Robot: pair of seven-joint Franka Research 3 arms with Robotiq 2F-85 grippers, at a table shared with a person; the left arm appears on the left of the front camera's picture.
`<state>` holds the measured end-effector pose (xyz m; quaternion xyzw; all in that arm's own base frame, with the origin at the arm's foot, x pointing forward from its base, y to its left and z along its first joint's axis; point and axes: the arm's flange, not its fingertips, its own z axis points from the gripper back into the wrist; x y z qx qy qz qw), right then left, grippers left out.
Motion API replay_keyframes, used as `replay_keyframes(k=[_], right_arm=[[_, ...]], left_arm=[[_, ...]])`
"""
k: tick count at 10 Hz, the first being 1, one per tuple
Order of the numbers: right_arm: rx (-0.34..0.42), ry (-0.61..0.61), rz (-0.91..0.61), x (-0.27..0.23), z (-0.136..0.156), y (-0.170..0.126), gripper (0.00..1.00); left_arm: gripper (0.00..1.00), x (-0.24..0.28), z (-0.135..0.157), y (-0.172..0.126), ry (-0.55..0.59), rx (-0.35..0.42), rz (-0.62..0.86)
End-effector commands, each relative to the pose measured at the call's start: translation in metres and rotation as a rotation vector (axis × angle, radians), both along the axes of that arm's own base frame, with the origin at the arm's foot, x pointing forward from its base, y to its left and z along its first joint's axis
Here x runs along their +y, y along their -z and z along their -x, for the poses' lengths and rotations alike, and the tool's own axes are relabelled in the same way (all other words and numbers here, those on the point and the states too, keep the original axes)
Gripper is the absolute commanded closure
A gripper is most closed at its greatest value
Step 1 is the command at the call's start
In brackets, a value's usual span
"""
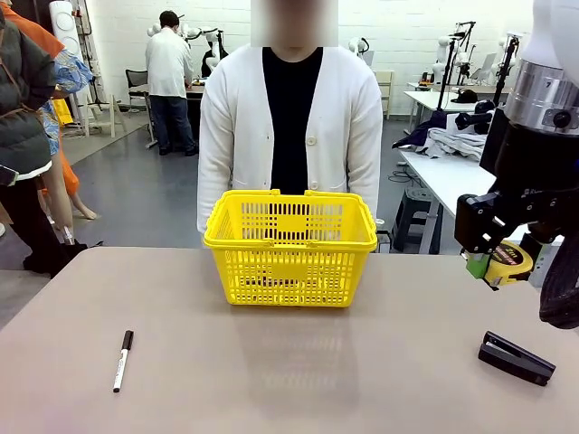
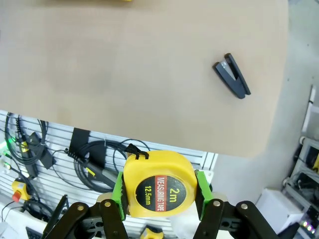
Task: Place the items the person wants into the basket.
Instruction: Pick up the item the person points to and place it in the Market Basket.
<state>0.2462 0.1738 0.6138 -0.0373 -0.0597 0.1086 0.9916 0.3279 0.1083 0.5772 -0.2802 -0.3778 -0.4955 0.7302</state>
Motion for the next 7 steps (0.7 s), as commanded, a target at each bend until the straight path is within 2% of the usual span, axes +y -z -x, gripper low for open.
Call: replay_keyframes(k=[1,4,5,7], right_arm=[[-0.058,-0.081,0.029,0.033,-0.029,-0.021,0.37],[-0.057,-0.323,0.045,0.119,-0.133,-0.054,0.37],[-0.028,-0.34,0.01,0.142,-0.158,-0.057,0.37],[-0.04,-0.423,0.039,0.185,-0.198,-0.055,0.37]], left_arm=[[0.0,0.0,0.0,0.0,0.012,-0.02,0.017],[0.0,0.0,0.0,0.0,0.012,-0.02,0.017],[0.0,0.0,0.0,0.0,0.012,-0.02,0.017],[0.0,0.0,0.0,0.0,0.012,-0.02,0.017]])
